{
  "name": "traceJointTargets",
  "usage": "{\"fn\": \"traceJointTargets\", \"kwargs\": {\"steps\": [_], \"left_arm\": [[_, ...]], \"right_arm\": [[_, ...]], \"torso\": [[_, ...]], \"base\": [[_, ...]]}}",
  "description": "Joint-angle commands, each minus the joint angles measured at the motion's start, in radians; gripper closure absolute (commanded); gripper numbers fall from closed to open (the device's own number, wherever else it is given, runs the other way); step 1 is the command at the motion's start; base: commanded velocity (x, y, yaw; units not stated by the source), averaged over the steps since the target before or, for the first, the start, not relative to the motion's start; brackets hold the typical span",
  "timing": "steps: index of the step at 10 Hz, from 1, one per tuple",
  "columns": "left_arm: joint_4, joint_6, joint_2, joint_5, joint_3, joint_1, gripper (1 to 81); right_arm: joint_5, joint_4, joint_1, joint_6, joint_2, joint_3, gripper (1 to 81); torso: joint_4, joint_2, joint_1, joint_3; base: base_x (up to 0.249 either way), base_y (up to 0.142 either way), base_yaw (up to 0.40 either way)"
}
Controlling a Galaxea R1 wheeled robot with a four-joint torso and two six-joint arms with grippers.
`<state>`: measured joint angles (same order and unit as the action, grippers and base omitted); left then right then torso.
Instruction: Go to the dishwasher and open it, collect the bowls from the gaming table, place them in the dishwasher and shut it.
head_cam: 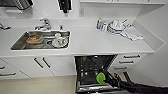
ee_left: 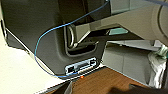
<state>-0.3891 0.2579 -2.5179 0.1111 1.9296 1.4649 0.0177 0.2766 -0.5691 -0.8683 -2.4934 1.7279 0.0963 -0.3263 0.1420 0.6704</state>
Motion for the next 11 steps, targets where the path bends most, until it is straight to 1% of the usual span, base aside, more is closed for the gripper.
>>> {"fn": "traceJointTargets", "kwargs": {"steps": [1, 3, 5, 6, 8, 9, 10, 11], "left_arm": [[-0.027, -0.011, -0.035, -0.064, -0.009, 0.079, 1.0], [-0.023, -0.009, -0.052, -0.065, -0.003, 0.081, 1.0], [-0.025, -0.009, -0.049, -0.065, -0.001, 0.081, 1.0], [-0.025, -0.009, -0.049, -0.065, -0.003, 0.081, 1.0], [-0.027, -0.009, -0.058, -0.065, -0.001, 0.076, 1.0], [-0.027, -0.009, -0.064, -0.065, -0.001, 0.073, 1.0], [-0.022, -0.009, -0.067, -0.065, 0.0, 0.067, 1.0], [-0.017, -0.008, -0.072, -0.065, 0.006, 0.062, 1.0]], "right_arm": [[-0.01, -0.016, 0.157, -0.043, 0.019, 0.025, 81.1], [-0.01, -0.016, 0.171, -0.058, 0.009, 0.048, 81.1], [-0.01, -0.019, 0.192, -0.07, 0.009, 0.056, 81.1], [-0.013, -0.025, 0.205, -0.074, 0.011, 0.053, 1.0], [-0.034, -0.043, 0.211, -0.084, 0.028, 0.033, 1.0], [-0.079, -0.05, 0.211, -0.09, 0.055, -0.007, 1.0], [-0.191, -0.053, 0.203, -0.09, 0.105, -0.075, 1.0], [-0.271, -0.053, 0.174, -0.09, 0.144, -0.121, 1.0]], "torso": [[0.0, 0.0, 0.0, 0.0], [0.0, 0.0, 0.0, 0.0], [0.0, 0.0, 0.0, 0.0], [0.0, 0.0, 0.0, 0.0], [0.0, 0.0, 0.0, 0.0], [0.0, 0.0, 0.0, 0.0], [0.0, 0.0, 0.0, 0.0], [0.0, 0.0, 0.0, 0.0]], "base": [[0.0, 0.0, 0.0], [0.0, 0.0, 0.0], [0.0, 0.0, 0.0], [0.0, 0.0, 0.0], [0.0, 0.0, 0.0], [0.0, 0.0, 0.0], [0.0, 0.0, 0.0], [0.0, 0.0, 0.0]]}}
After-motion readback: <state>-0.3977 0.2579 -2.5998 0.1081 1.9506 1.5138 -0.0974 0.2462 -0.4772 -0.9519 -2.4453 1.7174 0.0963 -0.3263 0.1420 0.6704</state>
